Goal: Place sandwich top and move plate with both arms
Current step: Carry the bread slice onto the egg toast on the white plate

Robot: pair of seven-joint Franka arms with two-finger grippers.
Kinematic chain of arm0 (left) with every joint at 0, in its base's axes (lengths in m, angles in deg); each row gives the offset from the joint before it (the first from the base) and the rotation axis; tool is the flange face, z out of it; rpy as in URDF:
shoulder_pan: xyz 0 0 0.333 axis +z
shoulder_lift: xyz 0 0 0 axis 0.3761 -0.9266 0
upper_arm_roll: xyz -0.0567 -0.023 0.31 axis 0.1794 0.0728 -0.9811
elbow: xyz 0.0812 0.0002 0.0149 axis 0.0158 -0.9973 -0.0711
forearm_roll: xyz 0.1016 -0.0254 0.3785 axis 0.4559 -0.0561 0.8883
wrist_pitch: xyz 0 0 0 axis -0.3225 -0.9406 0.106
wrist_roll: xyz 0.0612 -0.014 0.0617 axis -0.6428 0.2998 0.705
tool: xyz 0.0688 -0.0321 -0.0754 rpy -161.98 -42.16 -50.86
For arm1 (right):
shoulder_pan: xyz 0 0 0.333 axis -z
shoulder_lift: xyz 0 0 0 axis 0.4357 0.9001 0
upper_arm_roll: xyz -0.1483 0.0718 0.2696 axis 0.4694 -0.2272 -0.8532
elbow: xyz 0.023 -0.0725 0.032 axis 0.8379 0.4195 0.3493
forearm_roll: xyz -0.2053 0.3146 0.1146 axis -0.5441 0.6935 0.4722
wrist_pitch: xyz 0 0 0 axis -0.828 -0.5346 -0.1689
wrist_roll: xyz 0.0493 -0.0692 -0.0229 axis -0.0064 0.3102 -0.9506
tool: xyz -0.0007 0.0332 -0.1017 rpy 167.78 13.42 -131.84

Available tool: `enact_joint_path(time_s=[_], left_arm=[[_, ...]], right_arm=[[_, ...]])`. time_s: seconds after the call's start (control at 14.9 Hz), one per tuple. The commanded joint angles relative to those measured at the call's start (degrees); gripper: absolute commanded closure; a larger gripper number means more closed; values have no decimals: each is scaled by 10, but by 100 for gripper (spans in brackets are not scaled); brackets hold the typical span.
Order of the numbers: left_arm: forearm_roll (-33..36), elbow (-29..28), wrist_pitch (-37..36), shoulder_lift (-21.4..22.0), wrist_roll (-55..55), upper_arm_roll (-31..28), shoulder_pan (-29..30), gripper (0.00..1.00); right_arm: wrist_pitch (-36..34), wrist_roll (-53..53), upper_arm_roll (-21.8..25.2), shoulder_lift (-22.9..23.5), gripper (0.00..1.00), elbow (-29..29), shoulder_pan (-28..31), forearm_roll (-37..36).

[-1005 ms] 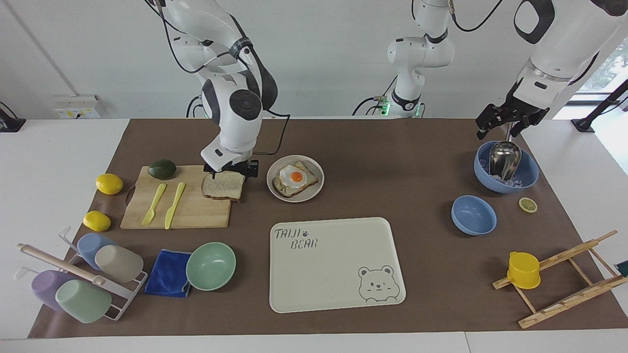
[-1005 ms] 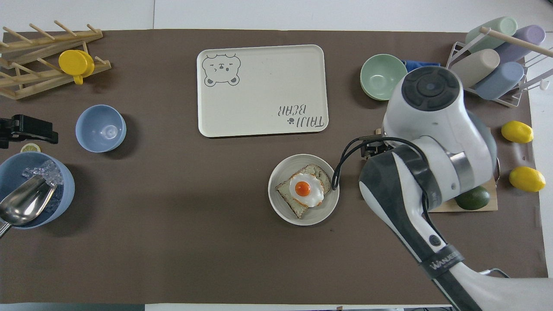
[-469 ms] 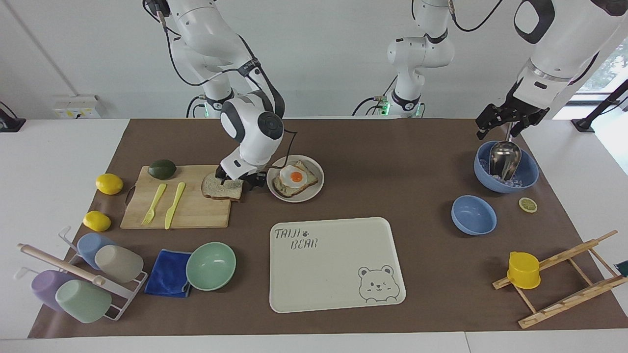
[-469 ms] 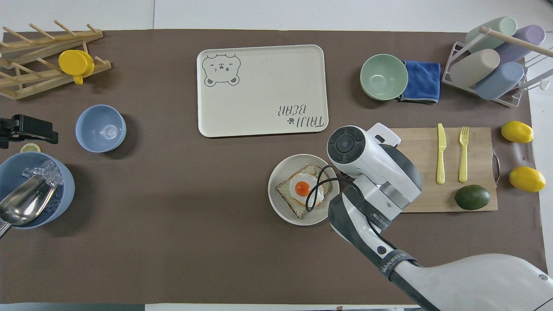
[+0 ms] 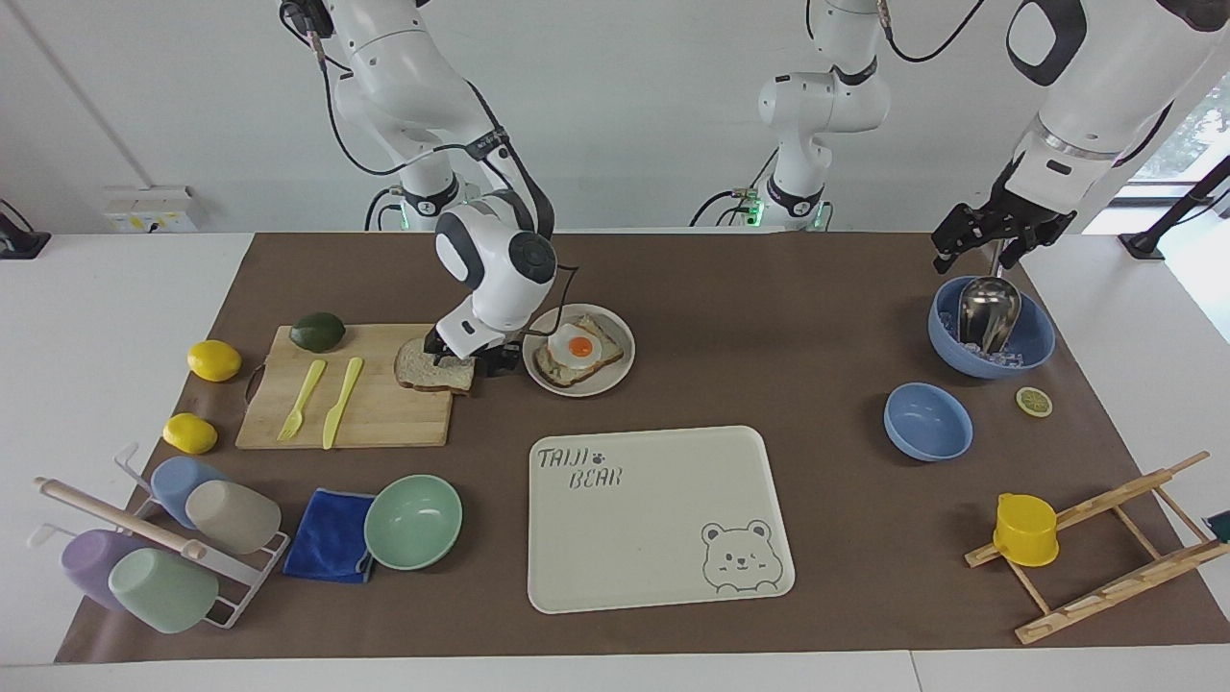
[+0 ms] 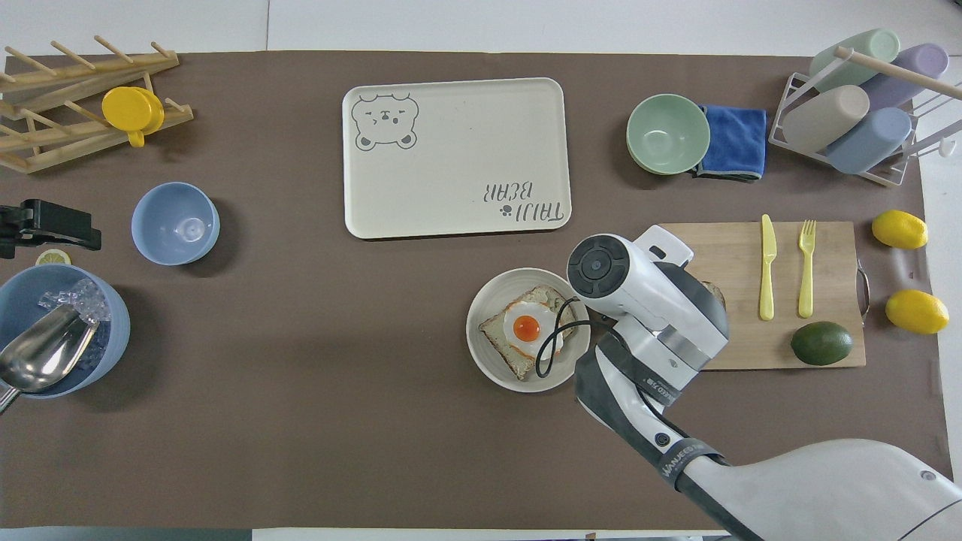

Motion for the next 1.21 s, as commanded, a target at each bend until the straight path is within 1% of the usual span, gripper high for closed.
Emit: enact_joint_path(time_s=[0.0, 0.2, 0.27, 0.4, 0.47, 0.54, 0.74, 0.8, 1.0, 1.14], left_arm=[[8, 3, -11, 5, -1, -4, -4, 0], [8, 3, -11, 5, -1, -4, -4, 0], [8, 3, -11, 4, -1, -4, -4, 0], [9, 3, -11, 5, -1, -4, -4, 0], [8, 3, -11, 5, -1, -4, -4, 0], [9, 3, -11, 5, -1, -4, -4, 0], [8, 3, -11, 5, -1, -4, -4, 0], [9, 3, -11, 5, -1, -4, -4, 0], [9, 1, -10, 5, 1, -4, -8, 0], [8, 1, -11, 5, 1, -4, -7, 0]], right_arm=[[13, 13, -6, -6, 1, 21, 10, -23], [10, 12, -6, -8, 29, 25, 10, -32], [7, 11, -6, -10, 43, 29, 10, -37], [5, 9, -6, -9, 78, 29, 10, -41], [4, 8, -6, -7, 99, 24, 10, -41], [0, 6, -6, -5, 100, 16, 10, -41], [-53, 0, -18, 4, 100, -40, 4, -33], [-77, 0, -21, 10, 100, -62, -7, -31], [-137, 0, -22, 14, 100, -134, -59, 24], [-158, 2, -22, 29, 100, -186, -96, 57]])
